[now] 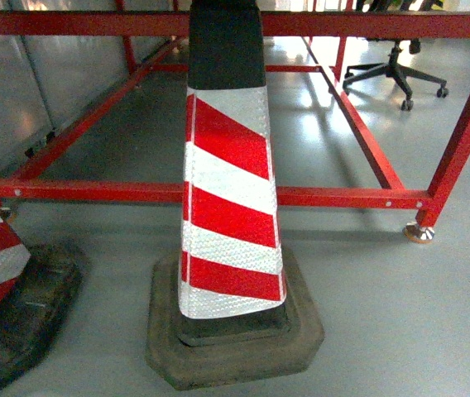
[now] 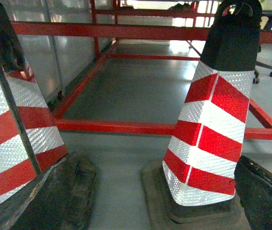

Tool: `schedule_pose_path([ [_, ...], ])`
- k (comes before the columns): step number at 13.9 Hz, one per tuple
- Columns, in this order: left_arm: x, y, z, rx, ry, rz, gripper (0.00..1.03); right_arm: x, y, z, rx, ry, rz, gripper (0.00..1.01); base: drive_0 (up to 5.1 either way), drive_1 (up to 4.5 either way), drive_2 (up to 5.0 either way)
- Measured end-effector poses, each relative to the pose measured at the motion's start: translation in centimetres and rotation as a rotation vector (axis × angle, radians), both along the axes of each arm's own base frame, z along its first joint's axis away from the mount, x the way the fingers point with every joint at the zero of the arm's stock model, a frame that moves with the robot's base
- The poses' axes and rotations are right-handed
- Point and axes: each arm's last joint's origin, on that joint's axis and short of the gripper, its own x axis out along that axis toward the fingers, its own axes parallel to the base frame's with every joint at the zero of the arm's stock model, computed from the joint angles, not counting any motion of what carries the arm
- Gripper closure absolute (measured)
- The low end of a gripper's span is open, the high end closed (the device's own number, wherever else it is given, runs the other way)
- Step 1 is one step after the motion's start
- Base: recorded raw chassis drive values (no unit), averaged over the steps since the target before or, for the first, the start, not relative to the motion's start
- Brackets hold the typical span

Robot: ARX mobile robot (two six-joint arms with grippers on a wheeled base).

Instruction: Pick blue part to blue bin on bottom shelf

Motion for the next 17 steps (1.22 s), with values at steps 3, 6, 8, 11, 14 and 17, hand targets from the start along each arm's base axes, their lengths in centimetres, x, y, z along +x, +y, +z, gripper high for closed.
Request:
schedule_pose_path([
  [3, 0.0, 0.0, -0.01, 0.0, 0.001, 0.0, 0.05, 0.0, 0.0, -0.01, 0.0, 0.001, 0.0, 0.03, 0.0, 0.0, 0.0],
  [6, 0.0, 0.0, 0.01, 0.003, -0.001, -0.001, 0.05, 0.0, 0.0, 0.0, 0.0, 0.0, 0.0, 0.03, 0.0, 0.0, 0.0],
  [8, 0.0, 0.0, 0.01, 0.004, -0.002, 0.0, 0.05, 0.0, 0.0, 0.0, 0.0, 0.0, 0.0, 0.03, 0.0, 0.0, 0.0],
  [11, 0.0, 0.0, 0.01, 0.003, -0.002, 0.0, 0.05, 0.0, 0.0, 0.01, 0.0, -0.001, -0.001, 0.03, 0.0, 0.0, 0.0],
  [14, 0.0, 0.0, 0.02, 0.003, -0.002, 0.001, 0.05, 0.0, 0.0, 0.01, -0.001, -0.001, 0.0, 0.03, 0.0, 0.0, 0.0],
  [17, 0.0, 0.0, 0.02, 0.003, -0.002, 0.002, 0.05, 0.0, 0.0, 0.0, -0.001, 0.0, 0.0, 0.03, 0.0, 0.0, 0.0],
])
